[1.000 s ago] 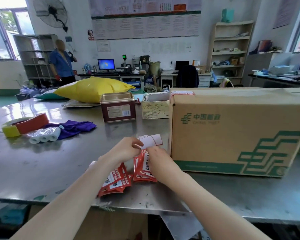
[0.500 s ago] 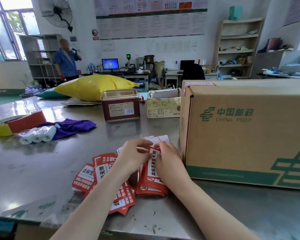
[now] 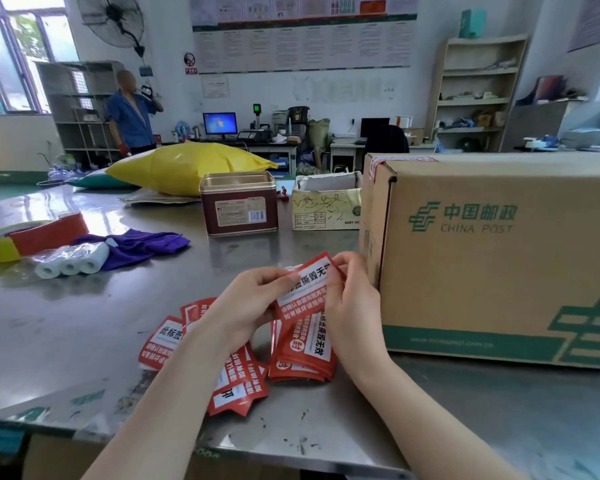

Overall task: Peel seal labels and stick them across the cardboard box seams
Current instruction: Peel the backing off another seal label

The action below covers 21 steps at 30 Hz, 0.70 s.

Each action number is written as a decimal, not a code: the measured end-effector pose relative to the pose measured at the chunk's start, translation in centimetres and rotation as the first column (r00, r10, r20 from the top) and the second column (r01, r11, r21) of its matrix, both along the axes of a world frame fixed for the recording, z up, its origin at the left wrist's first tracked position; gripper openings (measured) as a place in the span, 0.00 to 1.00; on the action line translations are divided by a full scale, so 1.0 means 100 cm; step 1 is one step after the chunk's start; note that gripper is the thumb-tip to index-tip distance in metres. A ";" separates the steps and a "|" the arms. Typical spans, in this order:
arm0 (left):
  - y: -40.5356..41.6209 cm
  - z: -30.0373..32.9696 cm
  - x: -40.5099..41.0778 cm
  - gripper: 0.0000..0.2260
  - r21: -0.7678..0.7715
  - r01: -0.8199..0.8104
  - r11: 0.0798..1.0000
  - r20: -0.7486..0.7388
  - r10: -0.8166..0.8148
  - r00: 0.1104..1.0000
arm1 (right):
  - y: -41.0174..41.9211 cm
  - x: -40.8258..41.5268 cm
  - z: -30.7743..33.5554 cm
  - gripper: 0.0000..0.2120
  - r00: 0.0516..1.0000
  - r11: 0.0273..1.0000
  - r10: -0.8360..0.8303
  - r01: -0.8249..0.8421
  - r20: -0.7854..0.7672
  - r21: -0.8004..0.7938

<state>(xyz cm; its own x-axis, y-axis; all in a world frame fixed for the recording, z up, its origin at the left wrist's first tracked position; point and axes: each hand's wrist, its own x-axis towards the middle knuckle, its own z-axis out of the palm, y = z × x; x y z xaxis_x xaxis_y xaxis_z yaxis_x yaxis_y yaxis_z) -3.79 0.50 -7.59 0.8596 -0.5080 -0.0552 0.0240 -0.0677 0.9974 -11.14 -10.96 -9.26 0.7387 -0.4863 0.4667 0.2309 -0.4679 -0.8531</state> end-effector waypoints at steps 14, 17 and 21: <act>0.003 -0.005 0.004 0.07 0.043 0.007 0.999 0.086 -0.011 0.996 | -0.006 0.002 -0.006 0.05 0.999 0.999 -0.038 0.037 0.026 0.039; 0.002 -0.004 0.002 0.06 0.062 -0.023 0.998 0.098 0.016 0.995 | -0.006 0.002 -0.007 0.06 1.000 0.996 -0.019 0.017 0.017 0.084; 0.002 -0.005 0.002 0.06 0.119 -0.028 0.993 0.139 0.011 0.990 | -0.008 0.003 -0.007 0.05 1.000 0.989 0.026 -0.025 -0.007 0.144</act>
<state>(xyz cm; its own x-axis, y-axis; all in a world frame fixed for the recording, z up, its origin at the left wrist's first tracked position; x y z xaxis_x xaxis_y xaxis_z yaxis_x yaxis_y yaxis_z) -3.54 0.72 -8.06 0.8728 -0.4881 0.0048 -0.1107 -0.1884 0.9758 -10.80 -11.76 -9.98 0.7554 -0.5292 0.3865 0.2332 -0.3341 -0.9132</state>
